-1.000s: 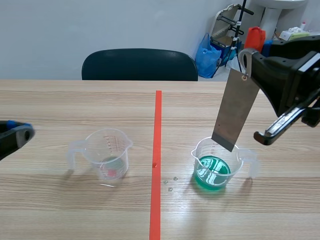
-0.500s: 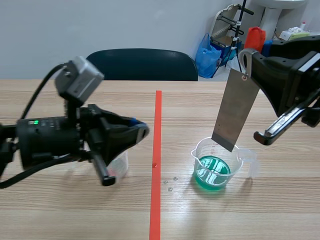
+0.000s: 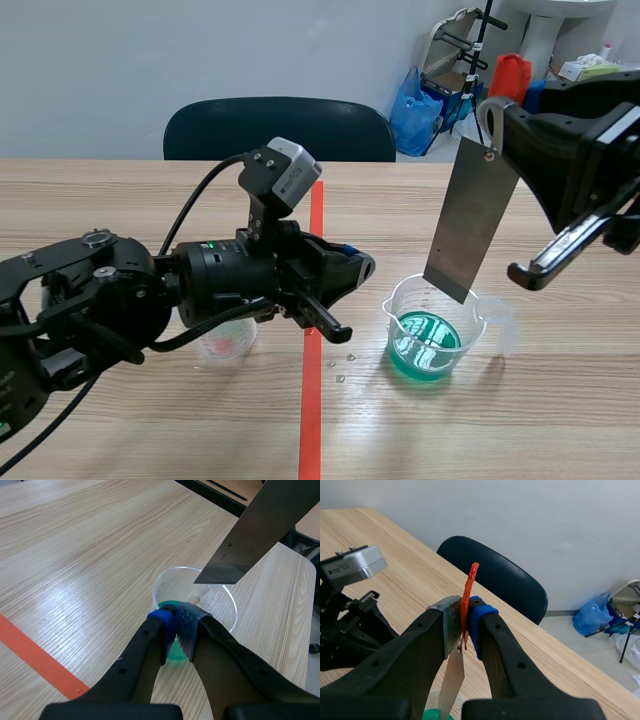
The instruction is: Do the redox reaction experiment
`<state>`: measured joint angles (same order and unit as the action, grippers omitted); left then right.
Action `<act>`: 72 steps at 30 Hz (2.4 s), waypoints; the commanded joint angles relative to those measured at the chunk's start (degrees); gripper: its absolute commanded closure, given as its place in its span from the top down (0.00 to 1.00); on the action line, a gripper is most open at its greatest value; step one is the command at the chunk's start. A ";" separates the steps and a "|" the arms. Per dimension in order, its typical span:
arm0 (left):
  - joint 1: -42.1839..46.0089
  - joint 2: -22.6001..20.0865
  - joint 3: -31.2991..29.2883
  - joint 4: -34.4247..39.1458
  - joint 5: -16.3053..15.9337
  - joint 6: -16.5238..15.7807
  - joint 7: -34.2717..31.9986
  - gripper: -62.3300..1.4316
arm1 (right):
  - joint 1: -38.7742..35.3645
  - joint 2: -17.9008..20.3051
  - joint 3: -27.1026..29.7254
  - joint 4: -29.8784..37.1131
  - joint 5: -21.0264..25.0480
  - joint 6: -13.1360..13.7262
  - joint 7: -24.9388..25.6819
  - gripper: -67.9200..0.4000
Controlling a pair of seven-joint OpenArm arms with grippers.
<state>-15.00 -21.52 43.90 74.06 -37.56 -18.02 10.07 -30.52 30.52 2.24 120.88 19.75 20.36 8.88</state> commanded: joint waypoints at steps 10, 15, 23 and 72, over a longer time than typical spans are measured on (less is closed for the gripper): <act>-0.42 3.58 0.50 1.53 -3.39 -2.71 0.52 0.05 | 0.52 0.70 0.48 0.94 0.39 -0.37 1.07 0.02; -0.42 3.69 0.50 1.53 -3.39 -2.69 0.50 0.05 | 0.52 0.70 0.48 0.94 0.39 -0.37 1.07 0.02; -0.42 3.69 0.50 1.53 -3.39 -2.67 0.50 0.05 | 0.52 0.70 0.48 0.94 0.39 -0.37 1.07 0.03; 88.91 -11.37 -68.26 14.78 30.12 -8.09 -53.07 0.05 | 0.55 0.72 0.48 0.94 0.39 -0.37 1.07 0.02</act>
<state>74.41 -33.52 -24.21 88.47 -7.20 -26.13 -41.89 -30.52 30.52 2.24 120.88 19.73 20.36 8.88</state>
